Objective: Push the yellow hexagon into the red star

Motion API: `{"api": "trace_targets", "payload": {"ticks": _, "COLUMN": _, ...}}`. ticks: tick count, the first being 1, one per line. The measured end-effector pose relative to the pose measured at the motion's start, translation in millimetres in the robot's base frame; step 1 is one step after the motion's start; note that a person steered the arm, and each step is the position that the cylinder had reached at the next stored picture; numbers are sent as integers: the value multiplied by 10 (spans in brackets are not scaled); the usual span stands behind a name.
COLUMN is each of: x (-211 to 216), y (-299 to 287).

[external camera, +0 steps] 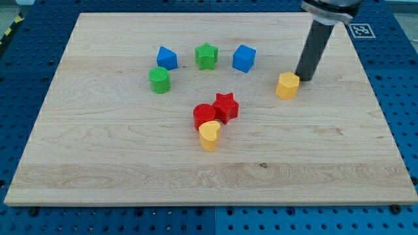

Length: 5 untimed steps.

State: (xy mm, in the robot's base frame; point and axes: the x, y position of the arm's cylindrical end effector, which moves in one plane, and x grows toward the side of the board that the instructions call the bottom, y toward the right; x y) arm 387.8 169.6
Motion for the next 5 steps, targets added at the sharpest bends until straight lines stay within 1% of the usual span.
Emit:
{"api": "trace_targets", "payload": {"ticks": 1, "x": 3, "y": -6}}
{"api": "trace_targets", "payload": {"ticks": 2, "x": 112, "y": -19}}
{"api": "trace_targets", "payload": {"ticks": 3, "x": 306, "y": -43}}
{"api": "trace_targets", "payload": {"ticks": 4, "x": 414, "y": -164}}
{"api": "trace_targets", "payload": {"ticks": 5, "x": 407, "y": -333}}
